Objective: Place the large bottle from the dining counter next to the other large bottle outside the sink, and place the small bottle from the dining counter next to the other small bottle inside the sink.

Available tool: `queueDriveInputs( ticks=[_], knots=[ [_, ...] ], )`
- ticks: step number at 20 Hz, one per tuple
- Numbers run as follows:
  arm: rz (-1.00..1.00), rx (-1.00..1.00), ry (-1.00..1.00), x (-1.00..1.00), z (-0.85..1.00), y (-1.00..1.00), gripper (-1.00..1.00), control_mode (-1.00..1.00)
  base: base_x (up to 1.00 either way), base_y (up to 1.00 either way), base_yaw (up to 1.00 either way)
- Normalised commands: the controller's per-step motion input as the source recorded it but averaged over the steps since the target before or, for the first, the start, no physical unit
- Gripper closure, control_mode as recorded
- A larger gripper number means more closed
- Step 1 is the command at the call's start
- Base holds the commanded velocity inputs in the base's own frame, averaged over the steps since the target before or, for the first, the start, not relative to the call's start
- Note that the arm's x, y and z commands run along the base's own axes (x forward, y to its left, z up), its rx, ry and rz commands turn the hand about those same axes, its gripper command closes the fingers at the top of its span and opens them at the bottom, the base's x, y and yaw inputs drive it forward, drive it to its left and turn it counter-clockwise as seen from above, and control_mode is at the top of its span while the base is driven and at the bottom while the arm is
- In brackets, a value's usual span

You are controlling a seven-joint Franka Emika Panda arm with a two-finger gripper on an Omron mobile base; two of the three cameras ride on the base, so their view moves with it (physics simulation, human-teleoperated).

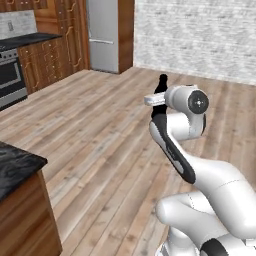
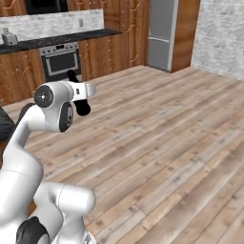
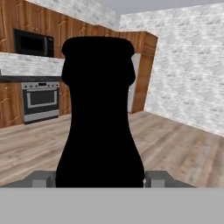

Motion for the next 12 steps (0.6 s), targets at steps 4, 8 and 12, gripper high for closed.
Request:
queueDriveInputs(
  ticks=[4, 8, 12],
  knots=[
    [0.0, 0.0, 0.0, 0.0, 0.0, 0.0, 1.0, 1.0, 0.91, -0.16, 0.13],
    [0.0, 0.0, 0.0, 0.0, 0.0, 0.0, 1.0, 1.0, 0.91, -0.16, 0.13],
    [0.0, 0.0, 0.0, 0.0, 0.0, 0.0, 1.0, 1.0, 0.91, -0.15, 0.13]
  ],
)
